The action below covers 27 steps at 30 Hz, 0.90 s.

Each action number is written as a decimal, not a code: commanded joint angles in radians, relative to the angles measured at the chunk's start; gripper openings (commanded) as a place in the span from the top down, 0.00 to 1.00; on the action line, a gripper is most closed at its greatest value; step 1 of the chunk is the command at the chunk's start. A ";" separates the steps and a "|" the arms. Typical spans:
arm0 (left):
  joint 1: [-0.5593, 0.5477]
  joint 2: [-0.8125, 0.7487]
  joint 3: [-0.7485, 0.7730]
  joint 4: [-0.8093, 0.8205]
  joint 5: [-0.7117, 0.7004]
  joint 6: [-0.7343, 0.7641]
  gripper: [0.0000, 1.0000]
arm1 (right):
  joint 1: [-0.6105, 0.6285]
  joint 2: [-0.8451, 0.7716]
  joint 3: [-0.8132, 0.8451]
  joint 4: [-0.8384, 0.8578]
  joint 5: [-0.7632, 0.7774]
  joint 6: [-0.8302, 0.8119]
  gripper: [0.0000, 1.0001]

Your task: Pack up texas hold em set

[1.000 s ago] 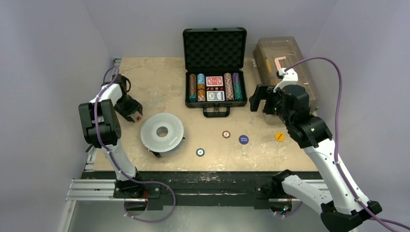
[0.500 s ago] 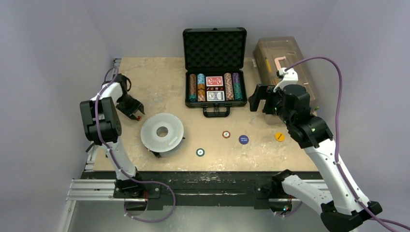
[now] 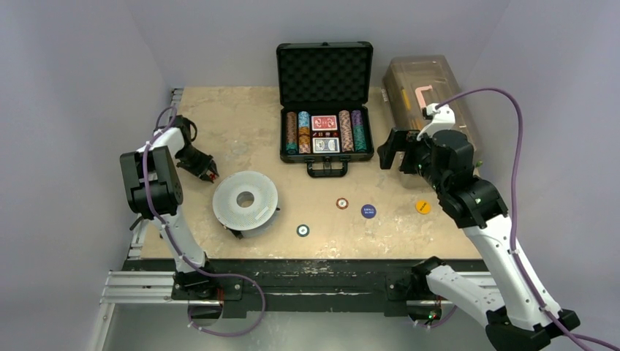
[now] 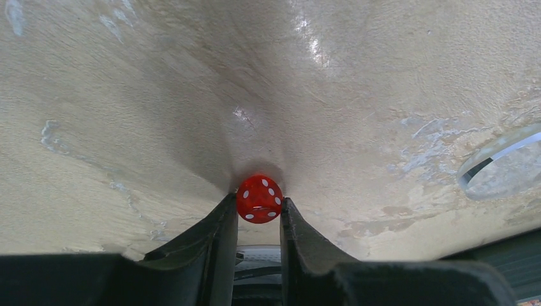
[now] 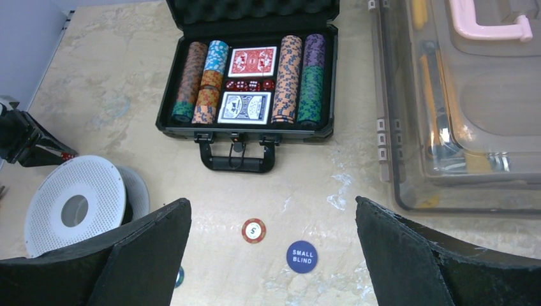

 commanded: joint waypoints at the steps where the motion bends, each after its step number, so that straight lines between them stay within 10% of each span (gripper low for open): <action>1: 0.005 -0.059 -0.009 0.022 -0.026 0.000 0.89 | -0.001 0.013 0.013 0.019 0.018 -0.007 0.01; 15: -0.059 -0.225 0.011 0.090 0.148 0.069 1.00 | 0.000 0.194 0.065 0.007 -0.038 0.044 0.01; 27: -0.336 -0.512 -0.136 0.677 0.782 0.117 1.00 | 0.066 0.263 -0.061 0.262 -0.316 0.133 0.01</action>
